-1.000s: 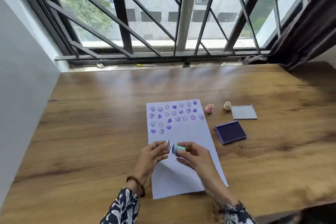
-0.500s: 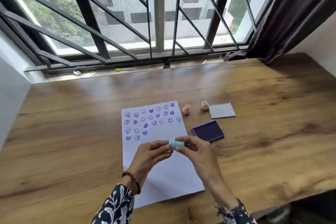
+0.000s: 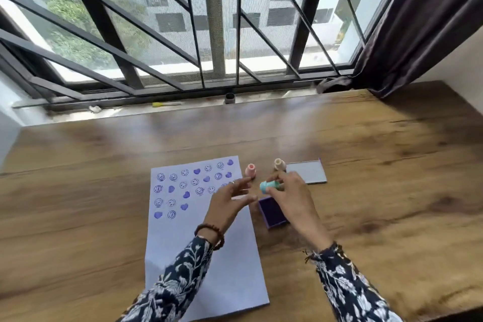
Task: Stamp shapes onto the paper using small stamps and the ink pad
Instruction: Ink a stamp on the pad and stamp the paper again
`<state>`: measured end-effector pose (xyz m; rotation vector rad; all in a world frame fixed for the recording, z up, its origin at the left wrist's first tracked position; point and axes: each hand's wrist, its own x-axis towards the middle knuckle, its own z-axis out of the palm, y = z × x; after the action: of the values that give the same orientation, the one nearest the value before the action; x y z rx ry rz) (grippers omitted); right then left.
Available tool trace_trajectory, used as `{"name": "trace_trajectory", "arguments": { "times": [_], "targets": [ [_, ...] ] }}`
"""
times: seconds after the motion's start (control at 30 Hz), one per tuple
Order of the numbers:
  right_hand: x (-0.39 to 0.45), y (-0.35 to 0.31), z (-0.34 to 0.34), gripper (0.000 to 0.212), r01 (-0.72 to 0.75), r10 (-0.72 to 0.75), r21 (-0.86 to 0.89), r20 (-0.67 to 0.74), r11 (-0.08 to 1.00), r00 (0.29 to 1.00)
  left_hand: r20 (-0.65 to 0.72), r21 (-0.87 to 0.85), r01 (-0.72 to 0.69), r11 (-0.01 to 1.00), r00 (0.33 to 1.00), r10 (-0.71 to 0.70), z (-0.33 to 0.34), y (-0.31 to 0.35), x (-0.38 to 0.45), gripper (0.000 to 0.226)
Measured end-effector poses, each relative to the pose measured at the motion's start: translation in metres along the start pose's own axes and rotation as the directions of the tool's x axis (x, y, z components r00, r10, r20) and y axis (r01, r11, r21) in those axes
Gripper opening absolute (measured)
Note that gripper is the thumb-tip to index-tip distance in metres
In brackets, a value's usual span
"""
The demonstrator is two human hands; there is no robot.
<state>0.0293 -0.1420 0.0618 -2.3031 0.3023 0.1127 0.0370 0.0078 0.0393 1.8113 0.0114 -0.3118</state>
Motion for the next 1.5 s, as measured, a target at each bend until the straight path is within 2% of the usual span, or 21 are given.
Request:
{"name": "trace_trajectory", "arguments": {
  "times": [0.07, 0.13, 0.2, 0.33, 0.43, 0.53, 0.6, 0.63, 0.67, 0.7, 0.73, 0.8, 1.0, 1.1, 1.13, 1.23, 1.3, 1.37, 1.43, 1.5],
  "targets": [
    [0.016, 0.0, -0.001, 0.015, 0.124, -0.133, -0.209, -0.033, 0.97, 0.991, -0.065, 0.277, -0.113, 0.954, 0.989, 0.136, 0.002, -0.006, 0.008, 0.036],
    [0.025, 0.001, 0.0, 0.022, 0.177, -0.195, -0.333, -0.02, 0.926, 0.981, -0.025, 0.546, -0.194, 0.815, 0.969, 0.247, 0.0, -0.017, 0.011, 0.037],
    [0.029, 0.002, 0.001, 0.023, 0.21, -0.228, -0.39, 0.0, 0.896, 0.974, 0.016, 0.669, -0.191, 0.719, 0.97, 0.244, -0.004, -0.029, 0.01, 0.036],
    [0.032, -0.001, 0.006, 0.022, 0.271, -0.311, -0.406, -0.035, 0.873, 0.95, 0.029, 0.674, -0.178, 0.717, 0.976, 0.215, -0.005, -0.041, 0.005, 0.038],
    [0.037, -0.013, 0.017, 0.016, 0.344, -0.382, -0.394, -0.018, 0.852, 0.924, -0.013, 0.607, -0.169, 0.776, 0.975, 0.222, -0.004, -0.038, 0.004, 0.034],
    [0.04, -0.021, 0.029, 0.021, 0.364, -0.376, -0.496, 0.079, 0.789, 0.923, -0.06, 0.495, -0.14, 0.857, 0.979, 0.194, -0.004, -0.029, 0.003, 0.028],
    [0.04, -0.024, 0.03, 0.019, 0.366, -0.369, -0.5, 0.097, 0.785, 0.924, -0.159, 0.318, -0.07, 0.946, 0.979, 0.126, -0.004, -0.023, 0.001, 0.022],
    [0.038, -0.024, 0.028, 0.017, 0.35, -0.346, -0.405, 0.085, 0.845, 0.934, -0.215, 0.154, -0.018, 0.988, 0.975, 0.051, -0.004, -0.018, 0.0, 0.019],
    [0.033, -0.025, 0.025, 0.016, 0.303, -0.293, -0.23, 0.078, 0.925, 0.953, -0.235, -0.052, 0.028, 0.998, 0.971, -0.039, -0.005, -0.013, -0.001, 0.018],
    [0.028, -0.027, 0.021, 0.015, 0.229, -0.227, -0.008, 0.097, 0.974, 0.969, -0.21, -0.267, 0.06, 0.962, 0.97, -0.119, -0.005, -0.008, -0.003, 0.017],
    [0.02, -0.028, 0.016, 0.014, 0.163, -0.187, 0.18, 0.124, 0.97, 0.975, -0.162, -0.446, 0.086, 0.891, 0.971, -0.175, -0.005, -0.003, -0.005, 0.017],
    [0.003, -0.03, 0.007, 0.013, 0.125, -0.177, 0.324, 0.138, 0.938, 0.974, -0.078, -0.605, 0.107, 0.789, 0.978, -0.193, -0.006, 0.003, -0.011, 0.015],
    [-0.032, -0.026, -0.001, 0.014, 0.018, -0.089, 0.511, 0.116, 0.859, 0.989, -0.038, -0.617, 0.089, 0.782, 0.989, -0.142, -0.003, 0.009, -0.027, 0.015],
    [-0.04, -0.017, 0.006, 0.013, -0.085, 0.04, 0.582, 0.09, 0.808, 0.995, -0.048, -0.576, 0.059, 0.815, 0.993, -0.106, 0.001, 0.01, -0.029, 0.02],
    [-0.042, -0.014, 0.007, 0.017, -0.153, 0.103, 0.658, 0.114, 0.737, 0.988, -0.047, -0.545, 0.042, 0.837, 0.996, -0.08, 0.003, 0.01, -0.03, 0.021],
    [-0.05, -0.002, 0.006, 0.036, -0.303, 0.204, 0.875, 0.241, 0.376, 0.949, -0.055, -0.501, 0.011, 0.866, 0.997, -0.045, 0.008, 0.01, -0.035, 0.021],
    [-0.057, 0.007, 0.002, 0.043, -0.345, 0.207, 0.925, 0.31, 0.161, 0.928, -0.064, -0.51, 0.025, 0.86, 0.996, -0.067, 0.008, 0.007, -0.038, 0.021],
    [-0.063, 0.018, -0.001, 0.039, -0.362, 0.198, 0.931, 0.348, 0.042, 0.916, -0.059, -0.512, 0.047, 0.858, 0.994, -0.089, 0.007, 0.003, -0.041, 0.02],
    [-0.066, 0.027, -0.001, 0.037, -0.377, 0.221, 0.925, 0.359, 0.045, 0.907, -0.046, -0.511, 0.069, 0.857, 0.993, -0.107, 0.005, -0.001, -0.044, 0.019],
    [-0.067, 0.033, 0.001, 0.026, -0.379, 0.269, 0.915, 0.334, 0.139, 0.904, -0.051, -0.464, 0.082, 0.882, 0.992, -0.119, 0.004, -0.005, -0.046, 0.02]
  ]
}}
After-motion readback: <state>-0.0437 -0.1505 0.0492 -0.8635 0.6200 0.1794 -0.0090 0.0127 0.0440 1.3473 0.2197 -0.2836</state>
